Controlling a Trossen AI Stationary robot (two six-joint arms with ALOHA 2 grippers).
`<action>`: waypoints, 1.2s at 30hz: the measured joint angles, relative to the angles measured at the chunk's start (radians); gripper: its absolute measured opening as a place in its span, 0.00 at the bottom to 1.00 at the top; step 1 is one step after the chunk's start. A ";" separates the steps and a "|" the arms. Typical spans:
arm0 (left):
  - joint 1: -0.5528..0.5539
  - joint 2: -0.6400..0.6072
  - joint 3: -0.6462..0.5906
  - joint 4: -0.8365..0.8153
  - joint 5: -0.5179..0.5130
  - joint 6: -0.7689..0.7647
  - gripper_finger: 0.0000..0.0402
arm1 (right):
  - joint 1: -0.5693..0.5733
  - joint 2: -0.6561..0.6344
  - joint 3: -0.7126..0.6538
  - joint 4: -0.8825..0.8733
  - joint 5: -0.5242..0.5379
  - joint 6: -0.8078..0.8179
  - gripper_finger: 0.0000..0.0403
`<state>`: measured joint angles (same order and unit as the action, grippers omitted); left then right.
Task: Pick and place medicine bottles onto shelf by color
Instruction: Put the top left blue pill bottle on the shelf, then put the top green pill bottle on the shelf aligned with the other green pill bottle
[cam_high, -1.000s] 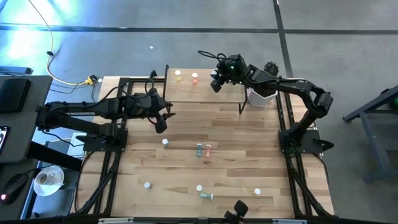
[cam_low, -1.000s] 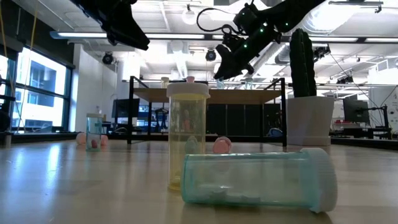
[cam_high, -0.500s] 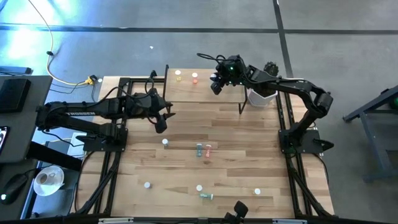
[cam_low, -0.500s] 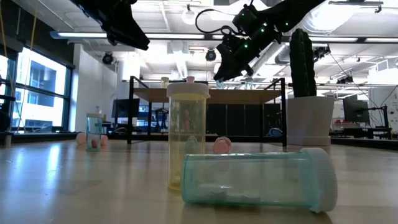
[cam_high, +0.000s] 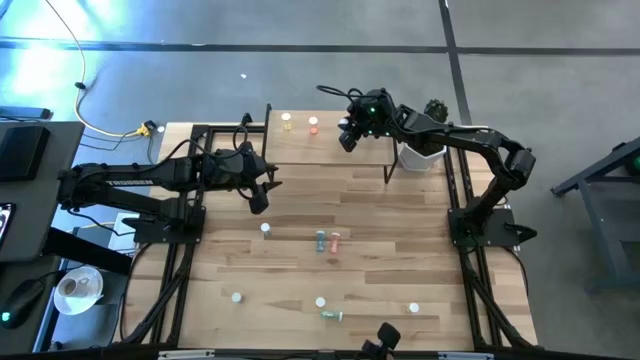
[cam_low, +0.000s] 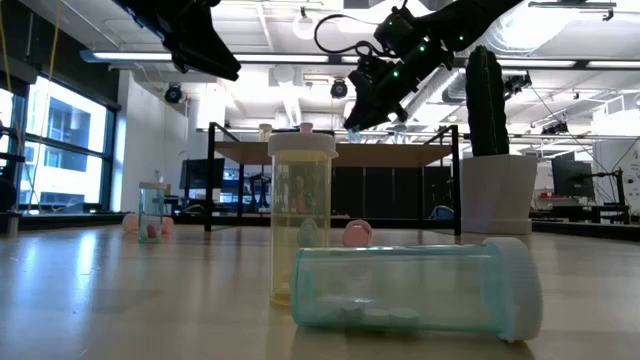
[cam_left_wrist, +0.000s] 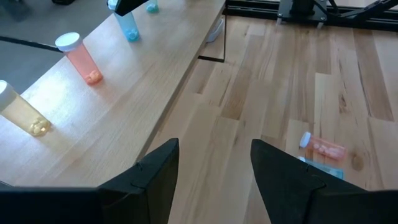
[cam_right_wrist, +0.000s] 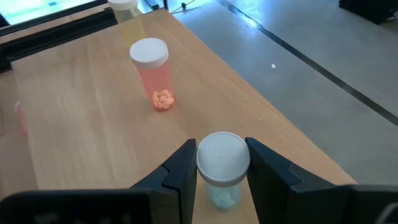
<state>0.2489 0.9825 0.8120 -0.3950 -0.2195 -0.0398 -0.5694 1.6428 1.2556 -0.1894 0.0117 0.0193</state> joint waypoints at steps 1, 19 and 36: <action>0.000 0.000 0.000 0.000 0.000 0.002 0.47 | 0.000 0.000 0.000 0.000 0.010 0.000 0.26; 0.000 0.000 0.000 0.000 0.000 0.009 0.47 | 0.000 0.000 0.000 -0.005 0.014 0.007 0.42; -0.001 0.000 0.000 -0.011 0.000 -0.009 0.47 | 0.008 -0.115 0.000 -0.060 0.002 0.009 0.44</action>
<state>0.2481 0.9825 0.8124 -0.4058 -0.2195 -0.0490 -0.5617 1.5278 1.2552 -0.2493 0.0139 0.0285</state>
